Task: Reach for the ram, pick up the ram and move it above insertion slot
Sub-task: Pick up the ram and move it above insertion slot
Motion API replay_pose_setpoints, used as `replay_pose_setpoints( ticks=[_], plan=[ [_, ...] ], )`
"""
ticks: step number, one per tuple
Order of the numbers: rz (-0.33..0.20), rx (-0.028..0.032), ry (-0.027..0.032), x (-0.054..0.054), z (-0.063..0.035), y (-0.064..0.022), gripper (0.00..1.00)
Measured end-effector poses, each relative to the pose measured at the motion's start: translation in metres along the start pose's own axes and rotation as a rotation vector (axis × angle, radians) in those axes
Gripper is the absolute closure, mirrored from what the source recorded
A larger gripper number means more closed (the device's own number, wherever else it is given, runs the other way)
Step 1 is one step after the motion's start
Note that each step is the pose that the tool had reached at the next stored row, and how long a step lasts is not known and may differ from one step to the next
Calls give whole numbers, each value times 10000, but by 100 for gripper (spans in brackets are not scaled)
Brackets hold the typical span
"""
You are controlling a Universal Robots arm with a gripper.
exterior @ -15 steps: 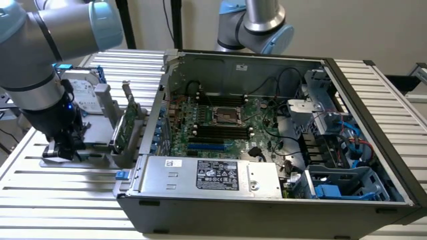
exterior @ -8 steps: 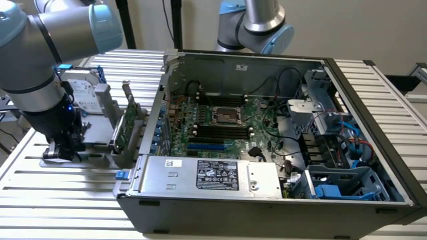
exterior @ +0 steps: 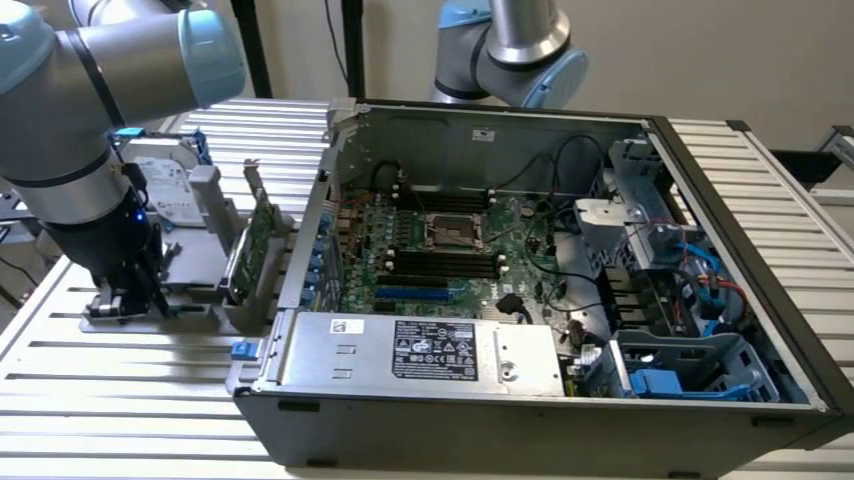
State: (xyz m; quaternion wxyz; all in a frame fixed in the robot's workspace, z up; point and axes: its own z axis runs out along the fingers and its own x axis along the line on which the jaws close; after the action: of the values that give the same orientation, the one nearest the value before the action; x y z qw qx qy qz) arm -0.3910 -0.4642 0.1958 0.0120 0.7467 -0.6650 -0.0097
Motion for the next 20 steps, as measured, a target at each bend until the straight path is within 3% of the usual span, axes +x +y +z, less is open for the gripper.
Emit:
replay_pose_setpoints(
  ticks=[8, 20],
  plan=[
    [67, -3, -4, 0, 0, 0, 86],
    [205, 7, -94, 1, -43, 1, 86]
  ],
)
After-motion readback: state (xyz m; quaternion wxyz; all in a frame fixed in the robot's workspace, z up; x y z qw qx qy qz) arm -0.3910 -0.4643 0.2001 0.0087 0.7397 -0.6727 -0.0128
